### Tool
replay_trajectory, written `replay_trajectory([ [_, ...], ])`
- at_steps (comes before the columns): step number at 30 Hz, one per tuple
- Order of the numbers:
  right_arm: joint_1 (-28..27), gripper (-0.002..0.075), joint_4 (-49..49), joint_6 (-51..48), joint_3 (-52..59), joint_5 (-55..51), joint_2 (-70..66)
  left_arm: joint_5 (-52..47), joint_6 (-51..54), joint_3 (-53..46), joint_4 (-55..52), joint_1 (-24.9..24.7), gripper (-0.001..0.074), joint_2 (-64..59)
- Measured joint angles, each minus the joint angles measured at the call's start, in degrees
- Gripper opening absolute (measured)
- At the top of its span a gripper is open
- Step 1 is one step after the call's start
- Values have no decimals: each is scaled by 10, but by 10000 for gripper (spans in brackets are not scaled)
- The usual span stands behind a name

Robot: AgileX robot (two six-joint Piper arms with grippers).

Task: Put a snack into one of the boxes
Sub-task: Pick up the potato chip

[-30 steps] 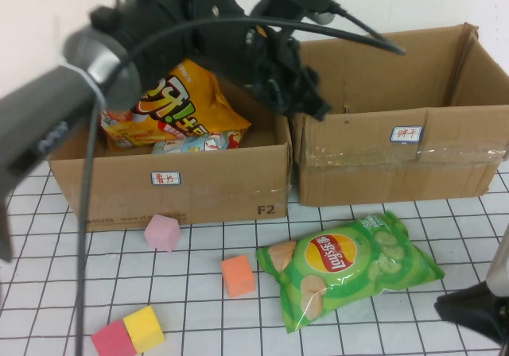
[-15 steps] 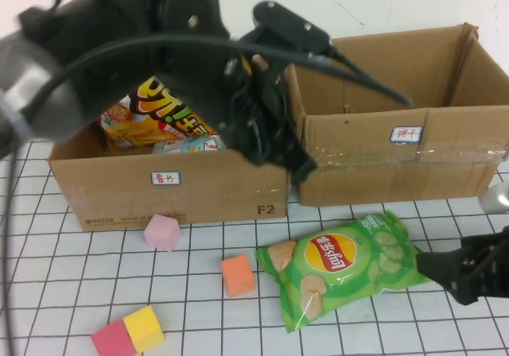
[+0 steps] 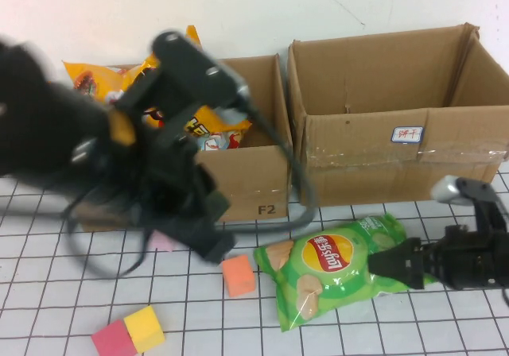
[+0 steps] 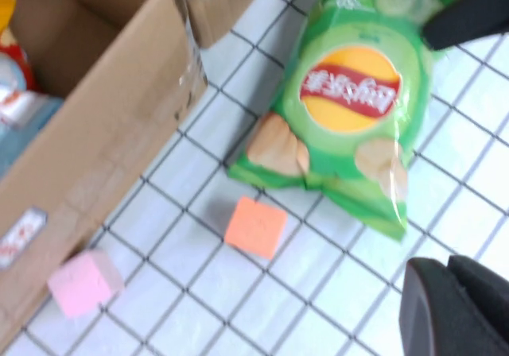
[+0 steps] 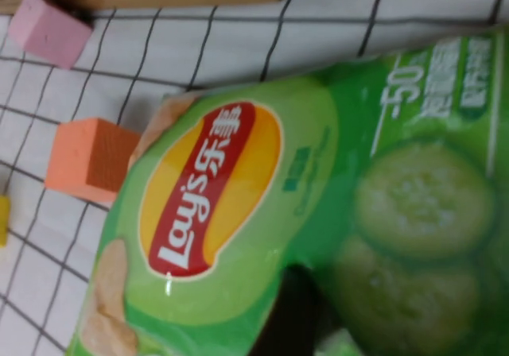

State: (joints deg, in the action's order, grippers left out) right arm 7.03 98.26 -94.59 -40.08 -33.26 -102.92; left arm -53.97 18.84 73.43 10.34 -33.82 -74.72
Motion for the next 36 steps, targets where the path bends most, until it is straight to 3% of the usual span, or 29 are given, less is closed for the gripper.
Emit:
replay_trajectory([
  [4,-1,631,0,1,-10,-50,-42,-1,-5,-36,0,0,0,60],
  [7,-1,575,0,1,-13,-91,-64,-2,-13,-50,0,0,0,102],
  [9,-1,491,0,1,-15,-107,-71,-2,-19,-52,-1,0,0,122],
  [15,-1,109,0,1,-17,-138,-75,-5,-32,-52,-1,0,0,172],
  [17,-1,51,0,1,-17,-147,-75,-6,-41,-52,-6,0,0,183],
  [26,-2,11,0,-19,-17,-301,-75,-22,-98,-52,-23,0,0,235],
  [36,9,10,-4,-6,-26,-312,25,-25,-112,-52,-27,0,0,272],
])
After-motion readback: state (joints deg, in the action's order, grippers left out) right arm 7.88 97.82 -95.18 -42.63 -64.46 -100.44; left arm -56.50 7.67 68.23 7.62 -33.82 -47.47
